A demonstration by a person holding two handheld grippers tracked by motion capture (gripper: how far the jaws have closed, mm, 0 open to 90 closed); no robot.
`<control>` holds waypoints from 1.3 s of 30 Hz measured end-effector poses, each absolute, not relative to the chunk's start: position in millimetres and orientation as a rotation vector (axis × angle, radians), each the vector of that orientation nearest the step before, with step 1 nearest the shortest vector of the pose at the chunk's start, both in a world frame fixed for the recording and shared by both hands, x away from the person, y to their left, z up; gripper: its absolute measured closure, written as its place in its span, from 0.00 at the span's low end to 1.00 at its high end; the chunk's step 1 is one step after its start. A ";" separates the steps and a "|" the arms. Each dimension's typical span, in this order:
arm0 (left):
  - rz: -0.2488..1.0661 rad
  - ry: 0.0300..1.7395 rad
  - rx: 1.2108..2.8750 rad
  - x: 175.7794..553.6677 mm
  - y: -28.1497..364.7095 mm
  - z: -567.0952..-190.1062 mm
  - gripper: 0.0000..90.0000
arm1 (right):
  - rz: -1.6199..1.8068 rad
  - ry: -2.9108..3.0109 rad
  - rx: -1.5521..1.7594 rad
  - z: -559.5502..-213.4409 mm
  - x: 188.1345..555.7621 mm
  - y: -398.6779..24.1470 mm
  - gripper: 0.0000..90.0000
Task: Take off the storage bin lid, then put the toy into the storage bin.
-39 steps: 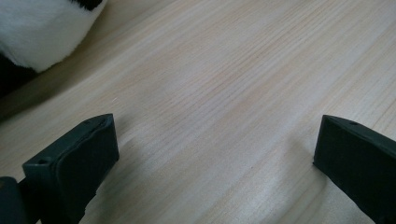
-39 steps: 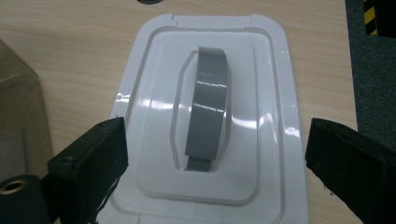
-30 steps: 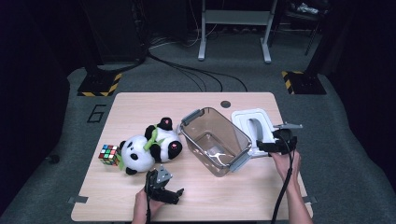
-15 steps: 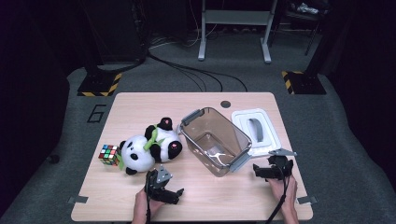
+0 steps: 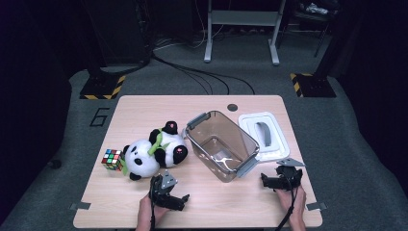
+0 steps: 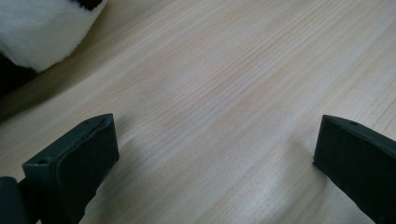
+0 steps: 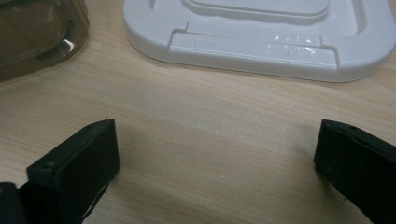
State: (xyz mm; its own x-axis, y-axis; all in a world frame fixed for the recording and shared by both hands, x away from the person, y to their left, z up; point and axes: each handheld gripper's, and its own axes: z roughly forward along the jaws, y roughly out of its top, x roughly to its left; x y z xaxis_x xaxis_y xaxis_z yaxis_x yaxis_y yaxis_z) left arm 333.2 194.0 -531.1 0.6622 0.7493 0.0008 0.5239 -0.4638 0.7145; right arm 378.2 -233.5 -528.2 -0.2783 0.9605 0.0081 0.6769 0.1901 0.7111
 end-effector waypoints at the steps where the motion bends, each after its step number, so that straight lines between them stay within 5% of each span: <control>1: 0.414 0.977 2.176 333.3 194.1 -531.0 0.00 | 0.850 2.035 1.519 -528.3 377.8 -234.2 0.00; 22: 0.422 0.988 2.163 329.8 200.2 -525.8 0.00 | 0.859 2.023 1.524 -528.9 377.3 -233.7 0.00; 39: 0.477 1.063 2.007 343.2 237.8 -443.4 0.03 | 0.860 2.019 1.526 -528.9 377.1 -233.7 0.00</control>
